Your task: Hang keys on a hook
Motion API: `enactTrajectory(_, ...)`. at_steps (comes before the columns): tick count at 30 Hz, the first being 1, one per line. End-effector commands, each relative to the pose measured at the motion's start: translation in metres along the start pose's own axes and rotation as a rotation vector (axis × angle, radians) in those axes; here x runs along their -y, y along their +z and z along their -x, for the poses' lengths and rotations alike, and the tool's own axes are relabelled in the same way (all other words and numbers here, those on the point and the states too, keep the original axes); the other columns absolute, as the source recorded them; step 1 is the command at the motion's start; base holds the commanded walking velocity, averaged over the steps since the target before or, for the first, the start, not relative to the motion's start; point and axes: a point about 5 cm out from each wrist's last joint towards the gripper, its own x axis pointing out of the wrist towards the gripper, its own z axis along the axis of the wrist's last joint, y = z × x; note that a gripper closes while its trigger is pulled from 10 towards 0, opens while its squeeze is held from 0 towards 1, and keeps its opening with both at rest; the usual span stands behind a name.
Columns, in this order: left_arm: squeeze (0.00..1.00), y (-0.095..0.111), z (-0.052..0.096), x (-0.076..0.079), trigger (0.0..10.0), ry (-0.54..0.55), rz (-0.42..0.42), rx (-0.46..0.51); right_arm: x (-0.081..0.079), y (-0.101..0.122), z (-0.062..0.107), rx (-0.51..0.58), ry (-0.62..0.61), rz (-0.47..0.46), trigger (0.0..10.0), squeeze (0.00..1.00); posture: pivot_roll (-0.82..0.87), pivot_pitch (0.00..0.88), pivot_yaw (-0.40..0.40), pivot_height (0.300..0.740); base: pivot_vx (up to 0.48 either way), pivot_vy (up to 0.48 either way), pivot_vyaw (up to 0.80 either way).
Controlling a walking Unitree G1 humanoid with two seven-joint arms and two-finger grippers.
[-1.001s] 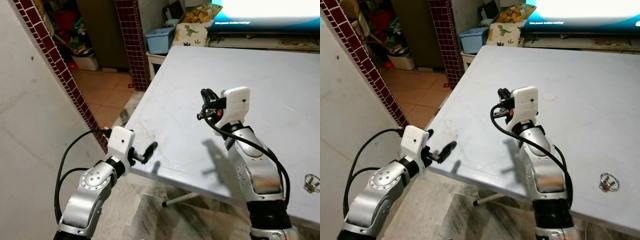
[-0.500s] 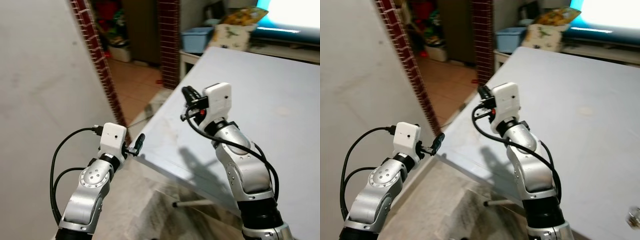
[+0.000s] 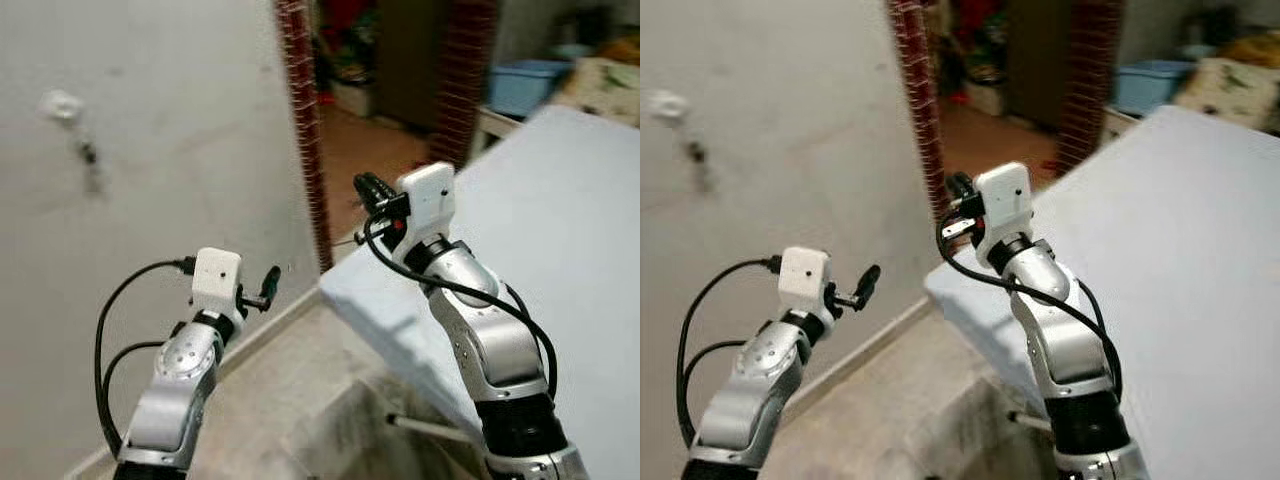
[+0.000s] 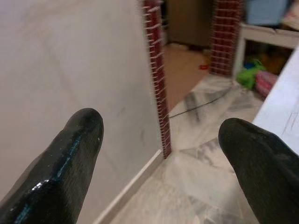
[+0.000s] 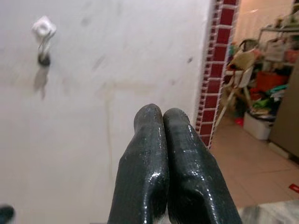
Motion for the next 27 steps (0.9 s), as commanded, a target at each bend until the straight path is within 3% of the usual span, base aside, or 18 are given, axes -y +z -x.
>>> enactTrajectory(1, 0.00, 0.000, 0.002, -0.010, 10.0, 0.053, -0.012, 0.015, -0.005, 0.000, 0.000, -0.002, 0.025, 0.011, 10.0, 0.00, -0.01, 0.000, 0.061, 0.740, 0.000, 0.000, 0.80)
enactTrajectory(10, 0.00, -0.018, 0.013, -0.012, 10.0, 0.132, 0.036, 0.026, -0.002, -0.046, 0.027, -0.167, 0.057, 0.008, 10.0, 0.00, 0.03, 0.000, -0.029, 0.740, 0.000, 0.000, 0.80)
enactTrajectory(18, 0.00, -0.020, 0.009, -0.022, 10.0, 0.152, -0.011, 0.026, -0.020, -0.058, 0.016, -0.176, 0.097, -0.008, 10.0, 0.00, 0.07, 0.000, -0.033, 0.740, 0.000, 0.000, 0.39)
enactTrajectory(24, 0.00, -0.023, 0.001, -0.019, 10.0, 0.095, -0.049, 0.012, -0.021, -0.072, 0.014, -0.214, 0.065, -0.018, 10.0, 0.00, 0.11, 0.000, -0.067, 0.740, 0.000, 0.000, 0.00)
enactTrajectory(27, 0.00, -0.030, 0.004, -0.021, 10.0, 0.102, -0.032, -0.006, -0.022, -0.079, 0.015, -0.221, 0.062, -0.020, 10.0, 0.00, 0.11, 0.000, -0.041, 0.740, 0.000, 0.000, 0.00)
